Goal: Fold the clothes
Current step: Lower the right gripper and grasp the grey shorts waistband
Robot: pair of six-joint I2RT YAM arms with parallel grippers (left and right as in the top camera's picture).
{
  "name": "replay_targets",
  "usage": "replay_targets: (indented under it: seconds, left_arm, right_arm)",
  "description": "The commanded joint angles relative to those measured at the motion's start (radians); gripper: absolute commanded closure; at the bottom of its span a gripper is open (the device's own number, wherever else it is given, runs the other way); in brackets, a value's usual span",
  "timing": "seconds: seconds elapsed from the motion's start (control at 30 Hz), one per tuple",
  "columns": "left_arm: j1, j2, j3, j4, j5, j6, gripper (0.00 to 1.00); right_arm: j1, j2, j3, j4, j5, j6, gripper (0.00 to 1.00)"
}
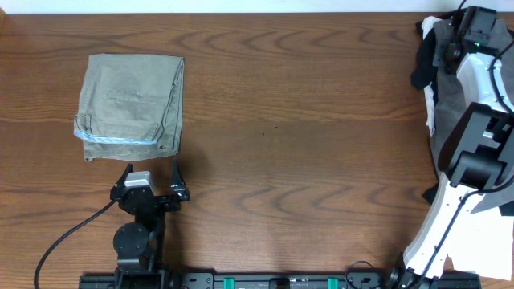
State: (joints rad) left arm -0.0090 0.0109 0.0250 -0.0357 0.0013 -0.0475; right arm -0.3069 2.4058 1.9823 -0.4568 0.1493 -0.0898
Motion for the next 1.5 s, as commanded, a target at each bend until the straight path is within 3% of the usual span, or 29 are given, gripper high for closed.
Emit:
replay_targets:
  seconds: [0.0, 0.37, 1.0, 1.07, 1.17, 1.33, 1.37, 1.4, 1.43, 1.47]
  left_arm:
    - [-0.004, -0.007, -0.021, -0.034, -0.006, 0.01, 0.02]
    - [-0.004, -0.007, -0.021, -0.034, -0.005, 0.01, 0.02]
    - [-0.004, -0.007, -0.021, -0.034, -0.006, 0.01, 0.02]
    - [-0.004, -0.007, -0.021, -0.034, -0.006, 0.01, 0.02]
    - [-0.004, -0.007, -0.021, -0.034, -0.006, 0.01, 0.02]
    - [-0.004, -0.007, -0.021, -0.034, -0.006, 0.01, 0.02]
    - [-0.004, -0.007, -0.021, -0.034, -0.006, 0.01, 0.02]
    - [-0.004, -0.007, -0.021, -0.034, -0.006, 0.01, 0.02]
    - [-0.004, -0.007, -0.021, -0.034, -0.006, 0.01, 0.02]
    - [-0.004, -0.007, -0.021, -0.034, -0.006, 0.01, 0.02]
  right_arm:
    - [-0.018, -0.018, 0.009, -0.003, 0.003, 0.026, 0.54]
    - [-0.027, -0.029, 0.013, -0.004, -0.049, 0.025, 0.49]
    - [-0.024, -0.002, 0.013, 0.004, -0.124, 0.022, 0.49]
    - [-0.024, 0.007, 0.013, 0.007, -0.124, 0.022, 0.55]
    - [-0.024, 0.013, 0.013, 0.014, -0.128, 0.022, 0.75]
    - [-0.024, 0.013, 0.013, 0.02, -0.128, 0.022, 0.8]
    - [-0.024, 0.013, 0.013, 0.019, -0.128, 0.022, 0.73]
    - [-0.024, 0.014, 0.013, 0.019, -0.128, 0.022, 0.59]
    - [-0.024, 0.014, 0.013, 0.019, -0.128, 0.022, 0.52]
    - [-0.024, 0.017, 0.013, 0.018, -0.128, 0.022, 0.51]
